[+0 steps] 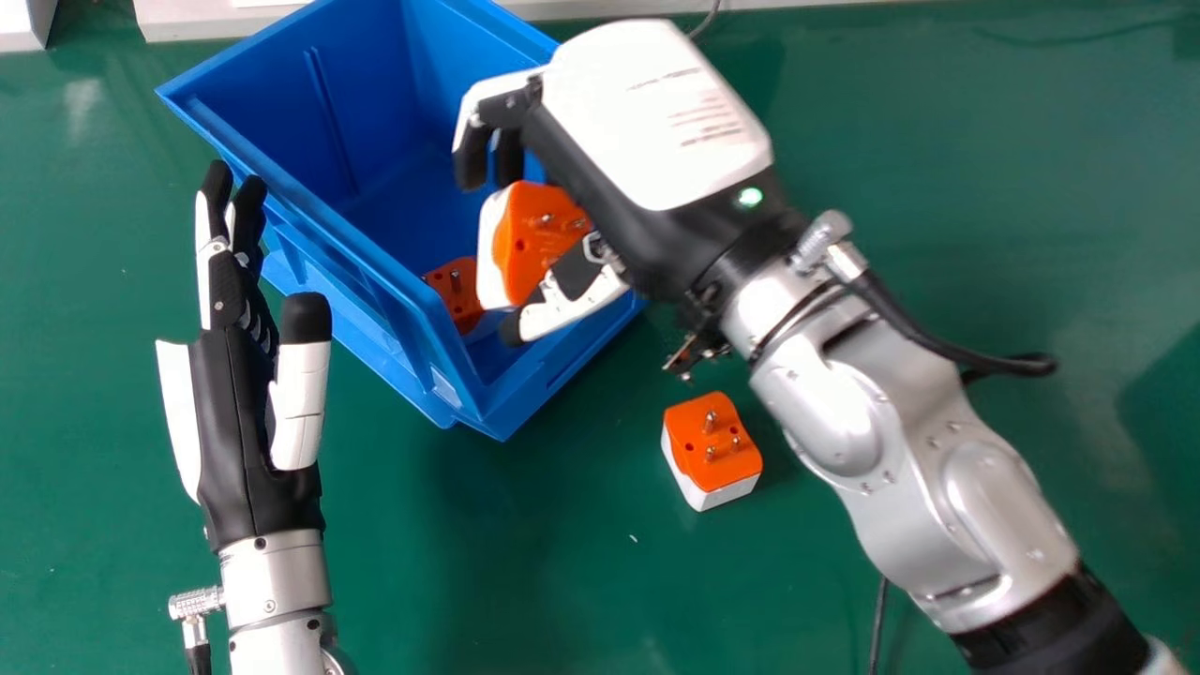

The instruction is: Pick all objects and put in blue box

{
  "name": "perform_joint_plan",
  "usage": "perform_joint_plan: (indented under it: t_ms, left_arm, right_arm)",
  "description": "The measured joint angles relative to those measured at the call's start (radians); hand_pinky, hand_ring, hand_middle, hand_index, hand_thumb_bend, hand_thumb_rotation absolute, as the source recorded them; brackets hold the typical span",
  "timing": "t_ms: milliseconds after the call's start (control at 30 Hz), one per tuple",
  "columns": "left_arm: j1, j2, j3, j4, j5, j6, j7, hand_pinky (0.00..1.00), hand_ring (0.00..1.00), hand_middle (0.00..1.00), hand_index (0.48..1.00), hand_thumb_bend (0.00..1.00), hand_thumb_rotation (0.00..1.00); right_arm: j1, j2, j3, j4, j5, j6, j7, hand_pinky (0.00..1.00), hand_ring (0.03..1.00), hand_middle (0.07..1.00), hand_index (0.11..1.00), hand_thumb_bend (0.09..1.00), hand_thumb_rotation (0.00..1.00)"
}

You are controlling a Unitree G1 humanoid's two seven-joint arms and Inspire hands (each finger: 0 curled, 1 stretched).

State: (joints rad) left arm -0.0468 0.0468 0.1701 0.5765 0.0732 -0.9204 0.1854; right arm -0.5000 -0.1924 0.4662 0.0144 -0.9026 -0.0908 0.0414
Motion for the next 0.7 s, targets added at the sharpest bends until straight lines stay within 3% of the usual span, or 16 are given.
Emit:
perform_joint_plan:
  t_ms: [167, 700]
  left_arm:
    - [0.000, -0.001, 0.000, 0.000, 0.004, -0.002, 0.002, 0.99, 0.96, 0.95, 0.962, 0.99, 0.95]
    - [-0.004, -0.003, -0.004, 0.001, 0.005, -0.005, 0.013, 0.99, 0.97, 0.95, 0.967, 0.98, 0.95]
  right_arm:
    - [-0.034, 0.003, 0.008, 0.116, -0.002, -0.068, -0.079, 0.21, 0.392, 0.492, 0.502, 0.513, 0.00]
    - [-0.178, 0.042, 0.075, 0.439, -0.042, -0.128, -0.252, 0.19, 0.372, 0.469, 0.511, 0.514, 0.00]
